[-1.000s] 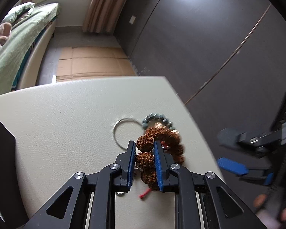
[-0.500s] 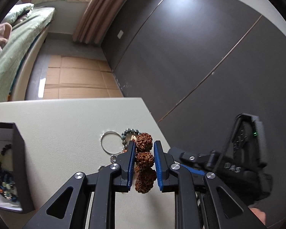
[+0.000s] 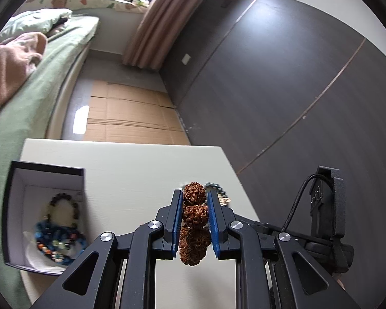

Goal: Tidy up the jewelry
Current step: 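Lift the brown bracelet toward the box with the left tool while the right tool grasps the metal charm, then drop the brown bracelet into the box with the left tool while the right tool carries the charm over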

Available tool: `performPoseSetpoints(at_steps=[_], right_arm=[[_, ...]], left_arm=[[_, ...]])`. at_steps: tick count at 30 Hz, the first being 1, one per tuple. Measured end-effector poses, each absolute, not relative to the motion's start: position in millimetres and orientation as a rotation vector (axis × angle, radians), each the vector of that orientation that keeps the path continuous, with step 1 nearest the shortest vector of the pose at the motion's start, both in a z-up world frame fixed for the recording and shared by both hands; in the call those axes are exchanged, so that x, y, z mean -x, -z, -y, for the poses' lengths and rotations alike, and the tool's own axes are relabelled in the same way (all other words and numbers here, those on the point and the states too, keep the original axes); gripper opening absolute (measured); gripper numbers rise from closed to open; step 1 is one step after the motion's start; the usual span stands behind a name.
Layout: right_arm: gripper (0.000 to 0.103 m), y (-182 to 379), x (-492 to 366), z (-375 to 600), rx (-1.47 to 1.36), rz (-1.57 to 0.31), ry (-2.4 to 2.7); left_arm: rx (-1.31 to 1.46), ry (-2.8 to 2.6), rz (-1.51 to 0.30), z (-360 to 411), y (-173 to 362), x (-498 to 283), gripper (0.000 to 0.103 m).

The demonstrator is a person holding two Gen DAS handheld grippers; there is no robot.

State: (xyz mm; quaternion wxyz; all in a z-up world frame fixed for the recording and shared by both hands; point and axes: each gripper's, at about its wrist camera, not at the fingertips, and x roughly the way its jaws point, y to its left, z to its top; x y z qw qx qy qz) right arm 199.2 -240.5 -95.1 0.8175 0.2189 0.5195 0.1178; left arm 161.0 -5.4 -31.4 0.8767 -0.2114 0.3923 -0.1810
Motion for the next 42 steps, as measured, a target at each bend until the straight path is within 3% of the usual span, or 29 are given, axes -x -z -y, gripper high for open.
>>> performPoseSetpoints(at_steps=[3, 18, 22, 42], right_arm=[[0.038, 101, -205, 231, -0.434, -1.126, -0.263], [0.038, 112, -221, 194, -0.199, -1.137, -0.187], [0.022, 115, -222, 188, -0.136, -1.146, -0.160], [0.020, 61, -186, 213, -0.310, -0.979, -0.287]], left_arm=[[0.446, 0.356, -0.822, -2, 34, -162, 0.020], [0.473, 0.320, -0.828, -25, 32, -162, 0.020], [0.475, 0.308, -0.825, -27, 31, -160, 0.020], [0.483, 0.250, -0.765, -53, 13, -135, 0.020]])
